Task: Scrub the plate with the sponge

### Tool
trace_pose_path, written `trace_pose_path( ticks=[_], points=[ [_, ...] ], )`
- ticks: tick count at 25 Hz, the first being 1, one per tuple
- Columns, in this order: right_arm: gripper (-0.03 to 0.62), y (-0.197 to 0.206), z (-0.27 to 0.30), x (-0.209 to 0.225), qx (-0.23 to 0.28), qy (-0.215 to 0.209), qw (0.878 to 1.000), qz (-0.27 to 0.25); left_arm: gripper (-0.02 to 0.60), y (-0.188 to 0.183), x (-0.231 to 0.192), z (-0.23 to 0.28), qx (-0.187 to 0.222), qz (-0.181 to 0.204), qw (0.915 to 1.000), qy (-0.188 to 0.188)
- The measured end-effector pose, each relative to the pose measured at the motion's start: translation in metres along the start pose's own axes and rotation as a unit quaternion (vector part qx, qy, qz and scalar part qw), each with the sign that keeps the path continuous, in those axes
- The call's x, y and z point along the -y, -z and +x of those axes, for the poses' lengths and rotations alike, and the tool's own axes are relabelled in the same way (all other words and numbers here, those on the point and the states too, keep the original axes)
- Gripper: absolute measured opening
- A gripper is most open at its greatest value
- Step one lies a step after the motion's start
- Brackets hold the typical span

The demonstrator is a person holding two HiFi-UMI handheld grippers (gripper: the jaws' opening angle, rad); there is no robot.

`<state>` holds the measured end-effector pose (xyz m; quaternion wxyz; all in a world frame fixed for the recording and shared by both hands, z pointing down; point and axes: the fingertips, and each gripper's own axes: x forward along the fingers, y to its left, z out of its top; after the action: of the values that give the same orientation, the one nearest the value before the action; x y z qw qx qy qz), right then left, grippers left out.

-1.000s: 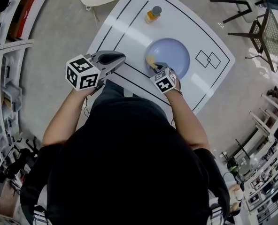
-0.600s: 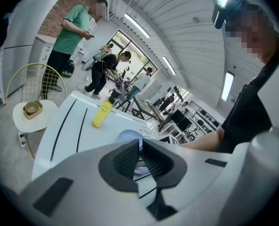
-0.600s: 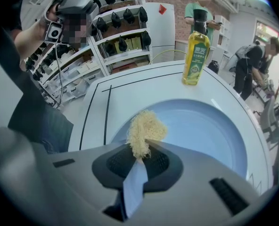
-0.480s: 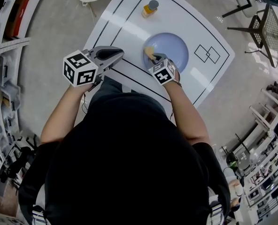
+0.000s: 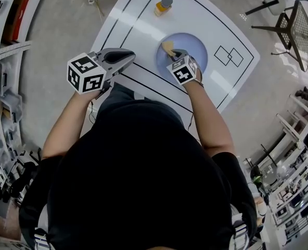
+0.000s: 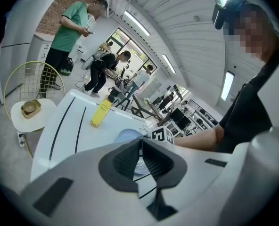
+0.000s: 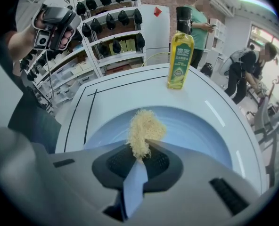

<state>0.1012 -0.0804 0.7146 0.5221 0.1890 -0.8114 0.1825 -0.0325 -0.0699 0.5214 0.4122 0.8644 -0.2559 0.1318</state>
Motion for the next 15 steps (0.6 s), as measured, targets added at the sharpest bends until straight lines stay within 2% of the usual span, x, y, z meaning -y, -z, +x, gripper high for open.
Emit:
trace_pose_path(
  ticks=[15],
  points=[
    [0.038, 0.009, -0.008, 0.053, 0.016, 0.035, 0.997, 0.067, 0.026, 0.000, 0.000, 0.014, -0.012, -0.002, 0.9999, 0.011]
  ],
)
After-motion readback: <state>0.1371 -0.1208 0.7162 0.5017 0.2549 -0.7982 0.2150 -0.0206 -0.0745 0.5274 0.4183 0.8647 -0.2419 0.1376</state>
